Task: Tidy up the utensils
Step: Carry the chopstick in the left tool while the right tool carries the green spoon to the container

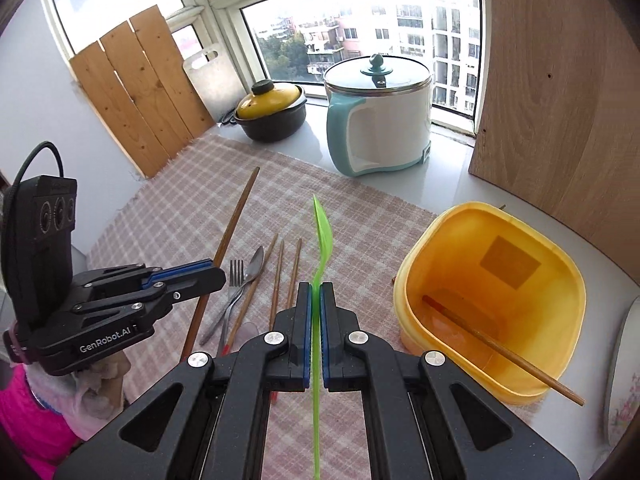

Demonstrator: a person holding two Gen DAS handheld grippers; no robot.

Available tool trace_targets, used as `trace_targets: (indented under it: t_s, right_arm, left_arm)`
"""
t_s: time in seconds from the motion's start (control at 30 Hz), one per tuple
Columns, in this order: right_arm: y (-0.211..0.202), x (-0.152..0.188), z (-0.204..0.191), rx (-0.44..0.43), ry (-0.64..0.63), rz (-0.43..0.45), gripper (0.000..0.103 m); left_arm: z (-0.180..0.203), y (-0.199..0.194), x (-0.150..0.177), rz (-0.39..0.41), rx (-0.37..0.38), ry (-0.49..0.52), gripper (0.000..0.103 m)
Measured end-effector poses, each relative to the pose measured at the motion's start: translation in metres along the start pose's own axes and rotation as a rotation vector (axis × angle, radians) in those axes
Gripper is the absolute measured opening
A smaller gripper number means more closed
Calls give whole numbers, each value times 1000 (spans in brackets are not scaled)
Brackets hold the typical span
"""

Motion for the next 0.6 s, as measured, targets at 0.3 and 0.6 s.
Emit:
trace_targets:
  t_s: [0.3, 0.6]
  right_arm:
    - [-41, -22, 42, 43, 35, 85, 2]
    - [-58, -42, 78, 60, 66, 143, 2]
  left_arm:
    - [59, 11, -37, 48, 54, 23, 4]
    - [103, 30, -75, 78, 82, 28, 4]
Point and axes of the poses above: each gripper's, at about its wrist camera, not at the fingertips, and y roughly the way its jaws point, z to its right, x to its underside, the point moved 9 cm from there along y, roughly the way its jaws point, and after that the axes turned 6 degrees about -x, right-handed, at the moved point
